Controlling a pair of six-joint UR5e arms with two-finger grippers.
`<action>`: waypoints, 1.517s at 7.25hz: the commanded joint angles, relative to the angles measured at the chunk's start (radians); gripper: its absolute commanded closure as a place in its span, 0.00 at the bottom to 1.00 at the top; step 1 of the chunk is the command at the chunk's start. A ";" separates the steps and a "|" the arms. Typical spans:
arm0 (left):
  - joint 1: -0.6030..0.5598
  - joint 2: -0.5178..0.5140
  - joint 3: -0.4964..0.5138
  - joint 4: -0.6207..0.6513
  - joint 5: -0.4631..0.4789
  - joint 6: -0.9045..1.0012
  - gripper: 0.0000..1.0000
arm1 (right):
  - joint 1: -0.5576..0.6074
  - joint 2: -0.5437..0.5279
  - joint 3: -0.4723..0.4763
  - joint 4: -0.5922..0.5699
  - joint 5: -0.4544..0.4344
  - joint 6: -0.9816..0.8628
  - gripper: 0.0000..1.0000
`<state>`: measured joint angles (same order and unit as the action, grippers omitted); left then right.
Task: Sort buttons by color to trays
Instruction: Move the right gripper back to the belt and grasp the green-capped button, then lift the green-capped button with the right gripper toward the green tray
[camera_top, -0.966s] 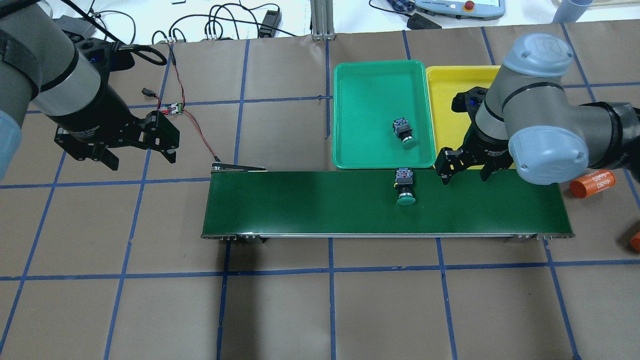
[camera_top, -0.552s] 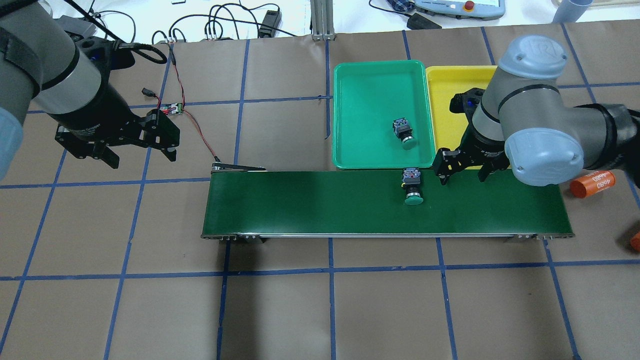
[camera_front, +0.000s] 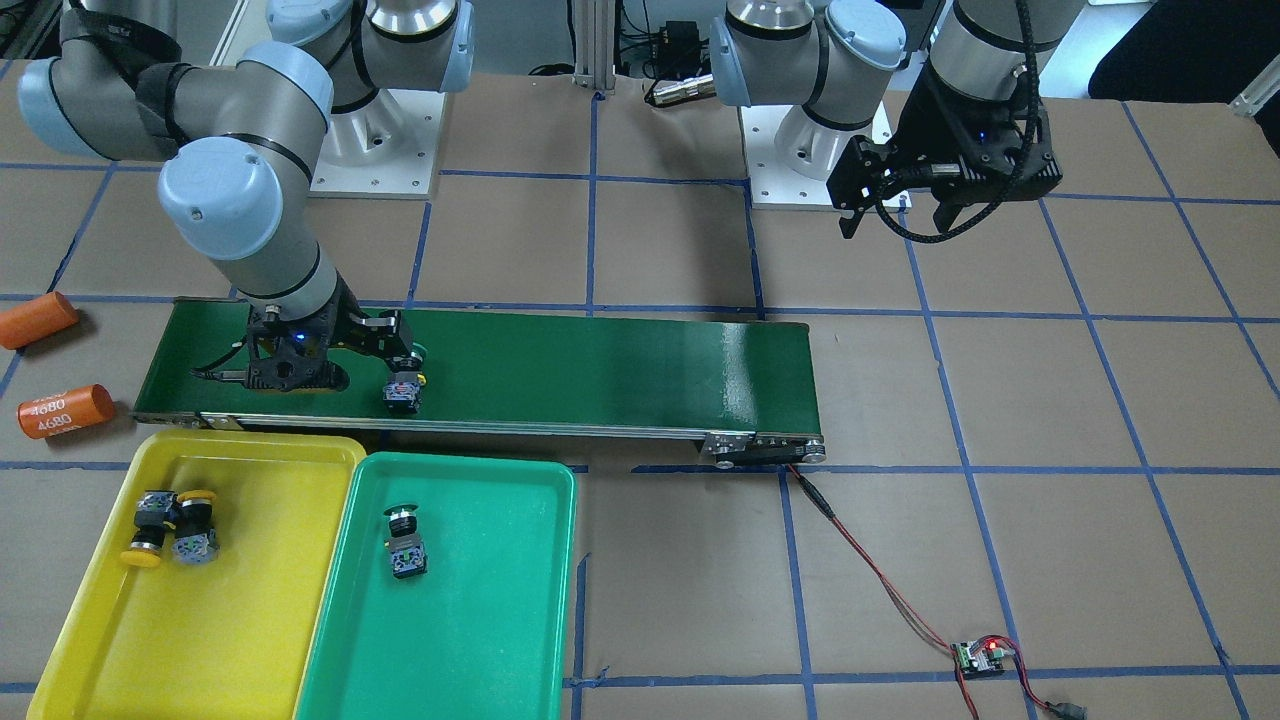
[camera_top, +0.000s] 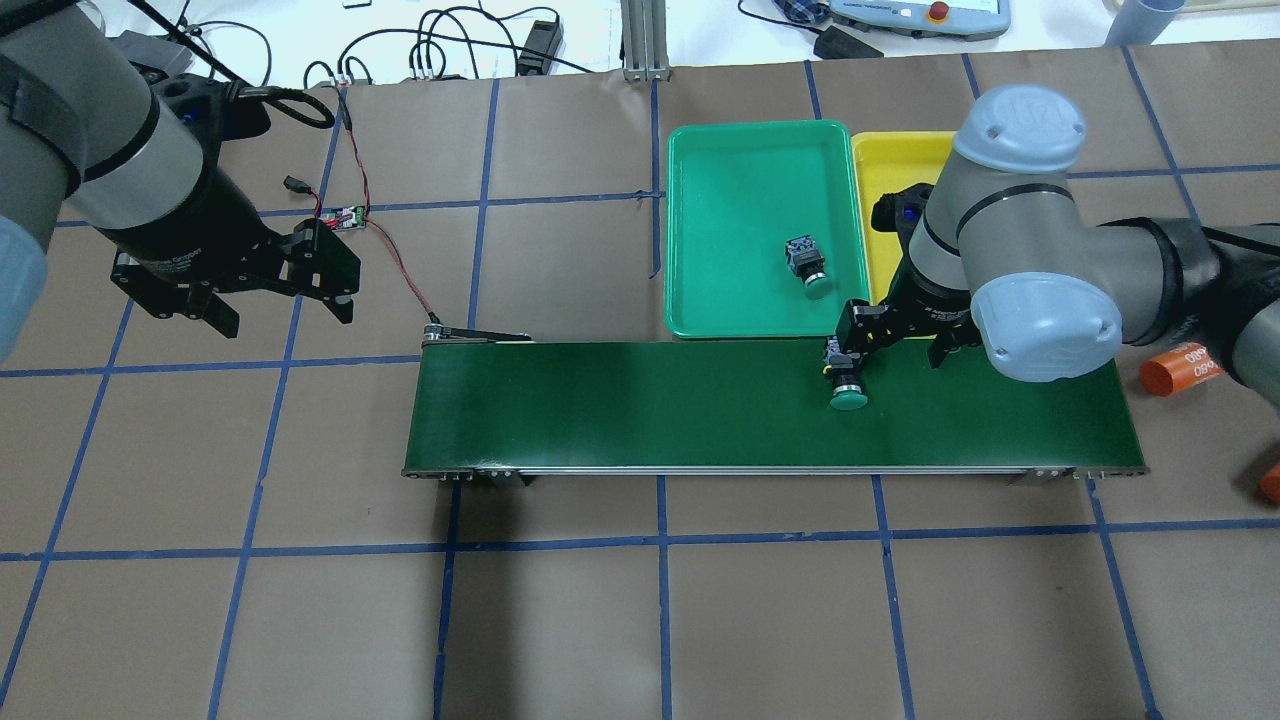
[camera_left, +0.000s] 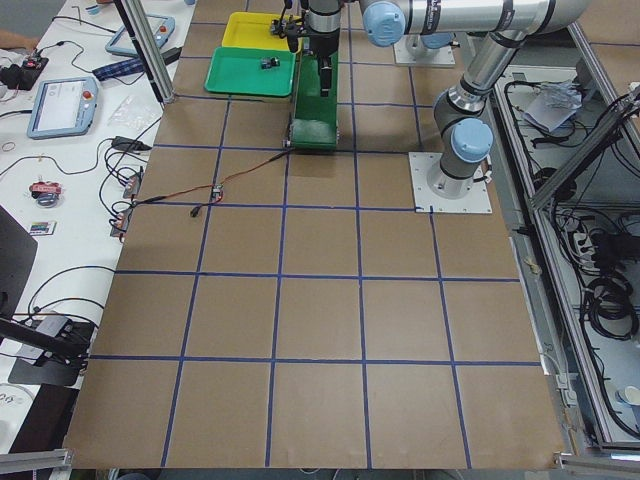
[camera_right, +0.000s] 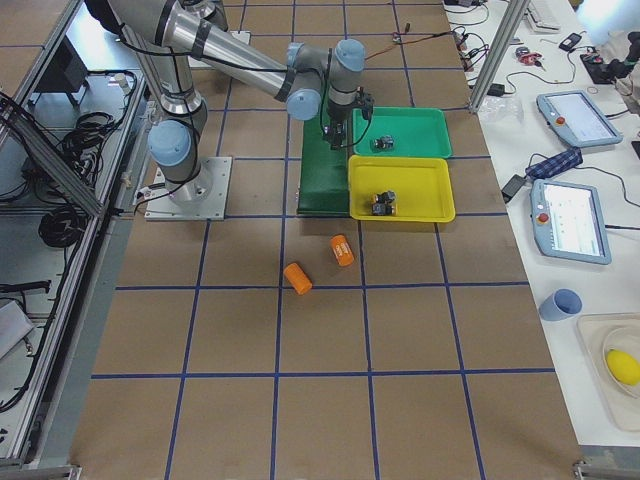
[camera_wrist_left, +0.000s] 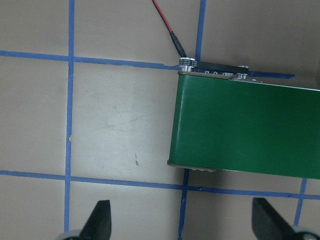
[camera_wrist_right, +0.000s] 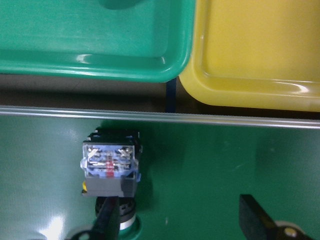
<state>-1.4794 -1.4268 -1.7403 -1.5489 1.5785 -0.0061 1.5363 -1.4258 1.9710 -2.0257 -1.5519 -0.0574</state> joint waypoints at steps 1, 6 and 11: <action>0.001 -0.001 -0.002 0.001 0.000 0.000 0.00 | 0.005 0.027 0.000 -0.021 0.001 0.007 0.14; 0.001 0.002 -0.004 0.000 0.002 0.000 0.00 | 0.005 0.028 0.000 -0.022 0.003 0.008 0.15; 0.004 0.008 -0.001 -0.002 0.018 0.002 0.00 | 0.005 0.035 -0.004 -0.031 -0.029 -0.005 0.77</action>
<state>-1.4768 -1.4171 -1.7420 -1.5508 1.5862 -0.0052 1.5416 -1.3907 1.9683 -2.0560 -1.5648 -0.0610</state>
